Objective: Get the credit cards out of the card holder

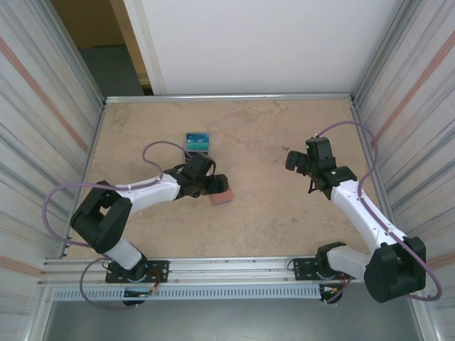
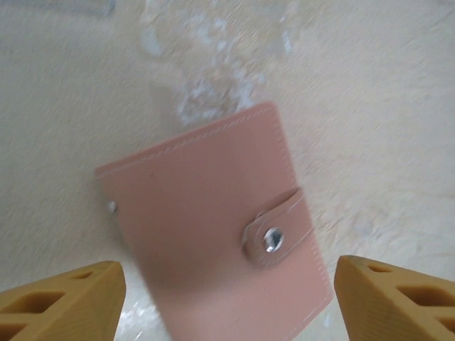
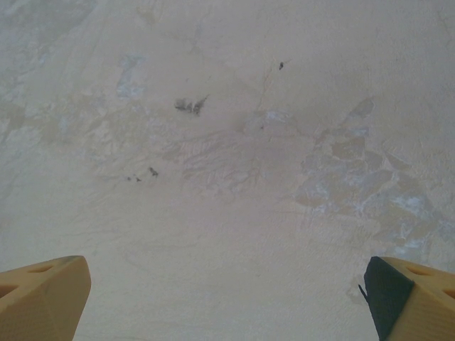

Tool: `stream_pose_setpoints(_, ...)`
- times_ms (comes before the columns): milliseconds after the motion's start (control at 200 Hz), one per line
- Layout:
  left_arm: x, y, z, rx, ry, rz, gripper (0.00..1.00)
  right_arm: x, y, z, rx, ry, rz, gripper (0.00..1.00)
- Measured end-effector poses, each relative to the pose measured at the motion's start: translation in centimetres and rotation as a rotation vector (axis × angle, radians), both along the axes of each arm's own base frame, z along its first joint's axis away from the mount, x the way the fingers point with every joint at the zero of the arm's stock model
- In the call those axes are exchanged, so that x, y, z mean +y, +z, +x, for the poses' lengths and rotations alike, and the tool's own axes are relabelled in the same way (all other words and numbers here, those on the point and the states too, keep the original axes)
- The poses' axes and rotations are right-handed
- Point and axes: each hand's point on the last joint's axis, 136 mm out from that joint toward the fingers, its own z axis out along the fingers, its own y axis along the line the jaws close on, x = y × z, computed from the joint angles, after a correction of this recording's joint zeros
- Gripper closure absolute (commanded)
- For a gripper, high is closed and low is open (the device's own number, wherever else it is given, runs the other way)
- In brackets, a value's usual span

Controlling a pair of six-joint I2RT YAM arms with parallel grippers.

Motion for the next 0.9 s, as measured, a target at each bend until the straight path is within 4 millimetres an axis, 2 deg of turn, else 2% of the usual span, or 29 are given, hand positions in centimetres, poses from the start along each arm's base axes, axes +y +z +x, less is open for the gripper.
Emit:
stream_pose_setpoints(120,0.6,-0.6,-1.5,0.033,-0.028,0.064,0.02,0.0,0.0,0.0,-0.001,-0.009,0.009,0.01)
stream_pose_setpoints(286,0.2,-0.8,-2.8,0.051,-0.070,0.126,0.06,0.0,0.0,0.0,-0.001,-0.011,0.011,0.01)
stream_pose_setpoints(376,-0.3,-0.9,-2.8,0.052,-0.086,0.139,0.11,0.0,0.0,0.0,-0.001,-0.011,0.011,0.01)
stream_pose_setpoints(491,-0.4,-1.5,-2.8,0.060,-0.091,0.148,0.12,0.0,0.0,0.0,-0.001,-0.011,0.011,0.01)
stream_pose_setpoints(651,-0.7,-2.0,-2.5,0.063,-0.092,0.151,0.02,0.0,0.0,0.0,-0.001,-0.011,0.011,0.01)
stream_pose_setpoints(902,-1.5,-2.1,-1.7,0.063,-0.095,0.153,0.01,0.0,0.0,0.0,-0.001,-0.010,0.011,0.01)
